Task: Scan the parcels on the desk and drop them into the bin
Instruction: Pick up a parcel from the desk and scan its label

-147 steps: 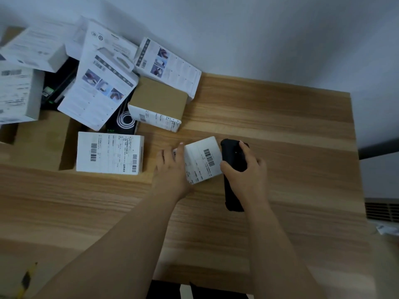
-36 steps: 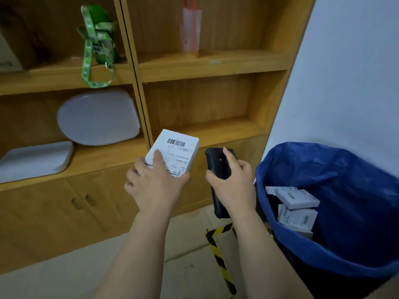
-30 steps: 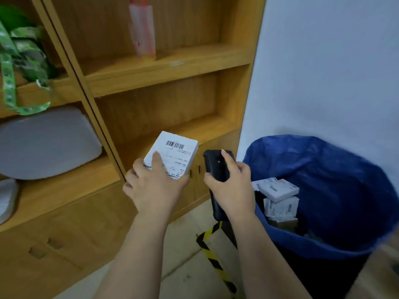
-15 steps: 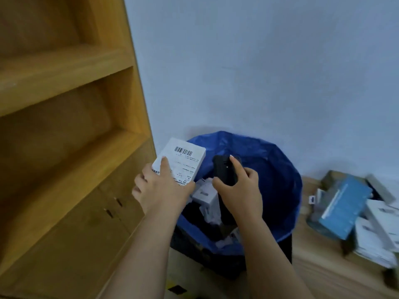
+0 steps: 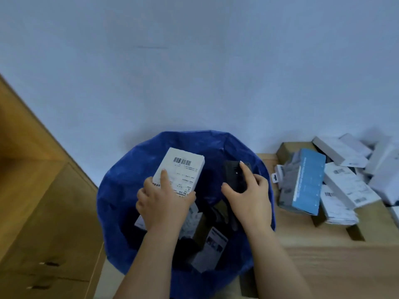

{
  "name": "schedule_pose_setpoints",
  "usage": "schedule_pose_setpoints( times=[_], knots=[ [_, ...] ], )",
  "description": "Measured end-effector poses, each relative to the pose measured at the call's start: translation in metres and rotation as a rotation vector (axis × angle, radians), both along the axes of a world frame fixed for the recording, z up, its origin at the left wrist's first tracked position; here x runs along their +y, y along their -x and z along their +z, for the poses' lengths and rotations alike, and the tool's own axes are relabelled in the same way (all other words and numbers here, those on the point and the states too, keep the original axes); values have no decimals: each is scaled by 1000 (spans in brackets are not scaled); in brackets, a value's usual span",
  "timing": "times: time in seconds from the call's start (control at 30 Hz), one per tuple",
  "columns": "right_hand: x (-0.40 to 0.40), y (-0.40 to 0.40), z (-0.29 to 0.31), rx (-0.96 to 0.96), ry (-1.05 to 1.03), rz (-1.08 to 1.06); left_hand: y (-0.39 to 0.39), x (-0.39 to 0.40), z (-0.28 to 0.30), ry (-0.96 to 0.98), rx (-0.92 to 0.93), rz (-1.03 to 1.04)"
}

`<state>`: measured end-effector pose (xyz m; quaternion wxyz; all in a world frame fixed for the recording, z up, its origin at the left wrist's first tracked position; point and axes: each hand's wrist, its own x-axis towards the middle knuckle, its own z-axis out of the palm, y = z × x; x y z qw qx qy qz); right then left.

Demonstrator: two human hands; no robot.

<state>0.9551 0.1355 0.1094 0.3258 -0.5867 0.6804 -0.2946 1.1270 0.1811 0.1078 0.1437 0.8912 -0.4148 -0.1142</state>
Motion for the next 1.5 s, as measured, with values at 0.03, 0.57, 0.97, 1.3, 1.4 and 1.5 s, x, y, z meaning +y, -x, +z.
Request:
schedule_pose_setpoints(
  times=[0.03,0.57,0.97,1.3,1.4,1.5],
  knots=[
    [-3,-5,-6,2,-17,-33,-6,-8,-6,-13,6,-27],
    [-29,-122,-132,-16,-320,-433,-108,-94,-127,-284,-5,-376],
    [-26,-140,-205,4,-411,-498,-111,-98,-221,-393,58,-448],
    [-23,-147,-189,-23,-392,-465,-113,-101,-202,-363,20,-501],
    [-19,-144,-175,-39,-384,-474,-113,-106,-177,-263,24,-513],
    [-8,-137,-151,-54,-351,-494,-110,-109,-146,-192,51,-530]
  ],
)
